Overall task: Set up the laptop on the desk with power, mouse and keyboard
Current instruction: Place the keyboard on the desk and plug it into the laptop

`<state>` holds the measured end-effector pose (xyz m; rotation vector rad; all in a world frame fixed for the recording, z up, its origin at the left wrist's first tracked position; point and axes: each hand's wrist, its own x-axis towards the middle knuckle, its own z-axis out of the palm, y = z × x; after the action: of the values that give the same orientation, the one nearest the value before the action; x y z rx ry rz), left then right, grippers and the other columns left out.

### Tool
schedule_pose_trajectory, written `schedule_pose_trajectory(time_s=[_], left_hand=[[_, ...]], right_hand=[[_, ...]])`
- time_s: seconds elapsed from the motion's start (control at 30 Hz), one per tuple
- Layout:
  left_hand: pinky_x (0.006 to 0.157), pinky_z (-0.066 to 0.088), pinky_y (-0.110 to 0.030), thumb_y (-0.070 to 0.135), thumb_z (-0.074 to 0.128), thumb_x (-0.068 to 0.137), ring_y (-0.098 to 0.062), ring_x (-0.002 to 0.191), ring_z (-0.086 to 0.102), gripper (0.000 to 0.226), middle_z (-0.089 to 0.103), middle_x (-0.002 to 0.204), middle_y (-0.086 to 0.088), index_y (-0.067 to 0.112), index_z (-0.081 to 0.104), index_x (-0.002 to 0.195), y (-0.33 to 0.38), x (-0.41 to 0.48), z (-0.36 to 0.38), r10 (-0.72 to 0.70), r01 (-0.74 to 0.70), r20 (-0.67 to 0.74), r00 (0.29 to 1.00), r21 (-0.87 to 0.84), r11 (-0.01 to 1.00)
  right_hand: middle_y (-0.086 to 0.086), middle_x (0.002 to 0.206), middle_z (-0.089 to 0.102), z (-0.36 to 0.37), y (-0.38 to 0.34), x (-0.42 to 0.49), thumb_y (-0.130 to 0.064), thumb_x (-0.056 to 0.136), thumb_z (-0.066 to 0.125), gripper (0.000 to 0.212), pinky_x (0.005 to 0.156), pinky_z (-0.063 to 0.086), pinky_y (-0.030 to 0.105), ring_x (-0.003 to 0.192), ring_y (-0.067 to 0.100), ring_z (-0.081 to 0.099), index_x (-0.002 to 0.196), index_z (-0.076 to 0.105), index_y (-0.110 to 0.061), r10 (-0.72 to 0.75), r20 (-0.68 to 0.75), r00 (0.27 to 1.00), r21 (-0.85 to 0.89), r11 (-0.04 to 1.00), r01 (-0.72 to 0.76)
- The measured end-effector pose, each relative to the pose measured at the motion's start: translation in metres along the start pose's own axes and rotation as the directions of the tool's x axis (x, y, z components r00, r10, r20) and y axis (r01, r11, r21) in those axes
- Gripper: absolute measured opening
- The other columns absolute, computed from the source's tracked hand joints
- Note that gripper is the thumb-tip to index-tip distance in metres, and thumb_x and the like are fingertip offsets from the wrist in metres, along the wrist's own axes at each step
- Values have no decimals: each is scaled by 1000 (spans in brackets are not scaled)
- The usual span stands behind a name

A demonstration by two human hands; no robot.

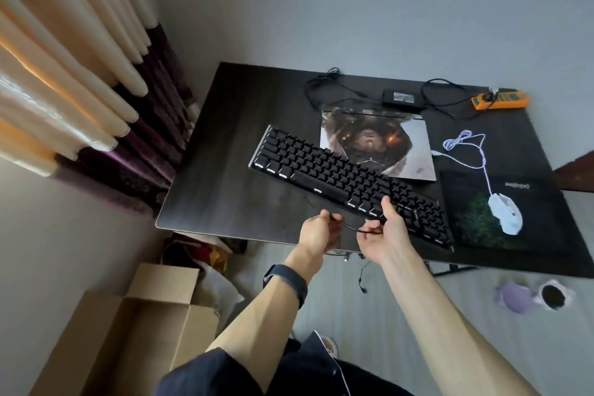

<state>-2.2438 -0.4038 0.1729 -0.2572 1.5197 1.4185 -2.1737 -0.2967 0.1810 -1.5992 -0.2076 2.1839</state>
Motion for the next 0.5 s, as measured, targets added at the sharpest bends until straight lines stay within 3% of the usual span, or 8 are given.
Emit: schedule_pose_trajectory(time_s=[0.07, 0.17, 0.23, 0.3, 0.37, 0.43, 0.5], left_hand=[[74, 50, -29, 27, 33, 107, -15, 73, 65, 37, 70, 79, -2, 17, 56, 80, 18, 3, -8, 68, -77, -66, 996, -145, 986], [54, 53, -25, 21, 29, 106, -17, 49, 57, 36, 56, 56, -5, 14, 48, 76, 45, 12, -46, 110, -175, -213, 971, -318, 932], [51, 47, -25, 23, 28, 104, -17, 46, 49, 34, 46, 59, -3, 17, 42, 74, 63, 18, -82, 168, -260, -355, 920, -230, 938], [43, 35, -20, 24, 29, 101, -14, 42, 37, 32, 38, 60, -1, 18, 42, 73, 85, 20, -117, 270, -342, -456, 848, -82, 936], [37, 25, -17, 25, 33, 101, -13, 40, 31, 34, 35, 59, 0, 16, 49, 72, 113, 17, -145, 371, -397, -477, 797, 50, 917], [37, 24, -17, 31, 43, 102, -11, 42, 32, 34, 38, 59, 3, 15, 62, 78, 139, 9, -167, 446, -390, -415, 793, 217, 895], [38, 25, -17, 38, 53, 99, -7, 42, 31, 30, 40, 63, 6, 14, 68, 89, 157, 4, -184, 478, -392, -257, 840, 321, 862]], right_hand=[[0, 88, 57, -2, 1, -4, -46, 79, 82, 49, 65, 48, 24, 67, 10, 53, 109, 61, -14, 11, 25, 1000, -19, 1000, -11], [16, 121, 54, -6, 0, -6, -46, 78, 83, 72, 85, 55, 47, 109, 25, 59, 134, 52, -13, 83, 48, 995, -9, 997, -83], [27, 130, 47, -8, 0, -7, -44, 81, 81, 82, 98, 49, 62, 121, 40, 56, 147, 38, -20, 122, 32, 992, 6, 993, -122], [31, 139, 40, -10, 0, -4, -42, 84, 79, 88, 103, 43, 68, 126, 47, 53, 153, 28, -24, 123, 9, 992, 12, 992, -123], [29, 142, 44, -14, 1, 0, -35, 88, 76, 71, 101, 48, 63, 120, 44, 58, 145, 39, -16, 97, 13, 995, 35, 995, -97], [23, 138, 54, -20, 3, 7, -29, 91, 73, 43, 96, 53, 52, 104, 35, 64, 121, 54, -4, 61, 28, 998, 42, 997, -62], [18, 135, 59, -27, 8, 16, -29, 92, 71, 40, 96, 53, 43, 101, 28, 62, 122, 59, -6, 44, 32, 999, 29, 999, -45]])
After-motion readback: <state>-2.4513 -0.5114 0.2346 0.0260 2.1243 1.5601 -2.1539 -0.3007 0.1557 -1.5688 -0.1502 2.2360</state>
